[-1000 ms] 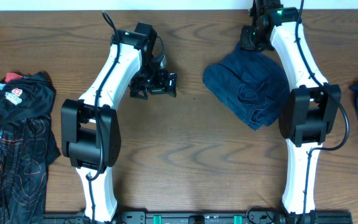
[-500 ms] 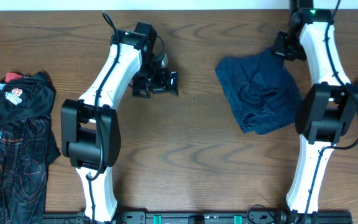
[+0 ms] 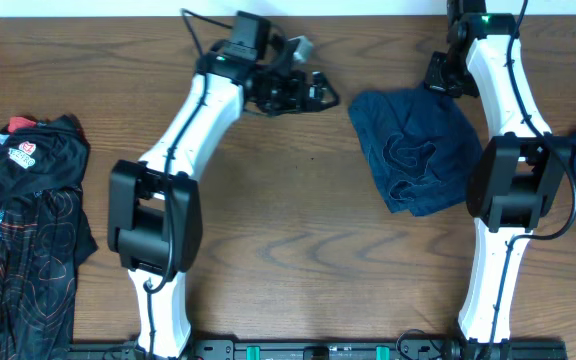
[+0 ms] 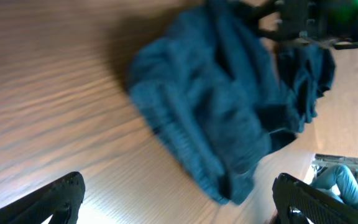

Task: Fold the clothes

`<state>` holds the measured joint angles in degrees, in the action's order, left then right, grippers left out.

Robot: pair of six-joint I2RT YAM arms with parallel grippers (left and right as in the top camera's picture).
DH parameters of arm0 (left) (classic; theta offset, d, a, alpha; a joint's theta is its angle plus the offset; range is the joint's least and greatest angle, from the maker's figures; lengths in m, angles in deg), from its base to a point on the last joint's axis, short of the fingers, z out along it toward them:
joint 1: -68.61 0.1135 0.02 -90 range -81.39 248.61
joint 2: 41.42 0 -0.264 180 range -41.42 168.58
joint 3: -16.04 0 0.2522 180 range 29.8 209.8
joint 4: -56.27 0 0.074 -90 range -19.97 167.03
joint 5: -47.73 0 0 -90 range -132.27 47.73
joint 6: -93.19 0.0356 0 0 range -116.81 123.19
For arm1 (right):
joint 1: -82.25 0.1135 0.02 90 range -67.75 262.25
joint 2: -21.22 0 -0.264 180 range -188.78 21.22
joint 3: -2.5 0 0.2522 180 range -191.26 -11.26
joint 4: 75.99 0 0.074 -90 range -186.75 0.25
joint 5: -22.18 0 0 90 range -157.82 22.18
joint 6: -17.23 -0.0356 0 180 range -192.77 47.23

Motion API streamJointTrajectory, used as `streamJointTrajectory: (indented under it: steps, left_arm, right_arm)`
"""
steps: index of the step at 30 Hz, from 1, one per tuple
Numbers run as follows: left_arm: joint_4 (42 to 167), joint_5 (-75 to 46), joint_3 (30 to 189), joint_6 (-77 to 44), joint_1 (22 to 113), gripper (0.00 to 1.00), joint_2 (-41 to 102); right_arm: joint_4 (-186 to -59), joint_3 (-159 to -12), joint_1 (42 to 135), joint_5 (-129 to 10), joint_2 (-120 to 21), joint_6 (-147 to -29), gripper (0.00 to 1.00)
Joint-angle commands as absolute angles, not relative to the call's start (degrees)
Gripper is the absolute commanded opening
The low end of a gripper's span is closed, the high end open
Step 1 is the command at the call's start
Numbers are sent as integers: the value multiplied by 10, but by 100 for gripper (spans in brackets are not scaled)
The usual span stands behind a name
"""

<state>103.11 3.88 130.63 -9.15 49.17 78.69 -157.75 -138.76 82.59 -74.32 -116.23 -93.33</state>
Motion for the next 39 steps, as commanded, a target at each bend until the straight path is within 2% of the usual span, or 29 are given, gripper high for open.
streamJointTrajectory:
  steps: [1,8,20,21,23,27,29,39]
  left_arm:
    - [998,42,1308,-142,451,98,805]
    - [913,43,1308,-213,404,98,870]
    - [844,51,1308,-298,399,97,953]
    - [842,51,1308,-298,399,92,957]
    - [843,51,1308,-303,399,65,963]
    - [842,51,1308,-323,397,20,980]
    - [842,51,1308,-337,396,6,990]
    - [838,46,1309,-353,394,6,1010]
  right_arm:
    - [-1587,-1389,826,-750,-1175,-933,1]
    - [-1602,-1389,826,-750,-1175,-924,1]
    - [-1609,-1389,821,-751,-1175,-920,1]
    - [-1609,-1389,820,-751,-1175,-920,1]
    - [-1611,-1389,817,-751,-1175,-920,1]
    - [-1611,-1389,813,-751,-1175,-920,1]
    - [-1613,-1389,812,-751,-1175,-920,1]
    - [-1641,-1389,773,-753,-1175,-960,1]
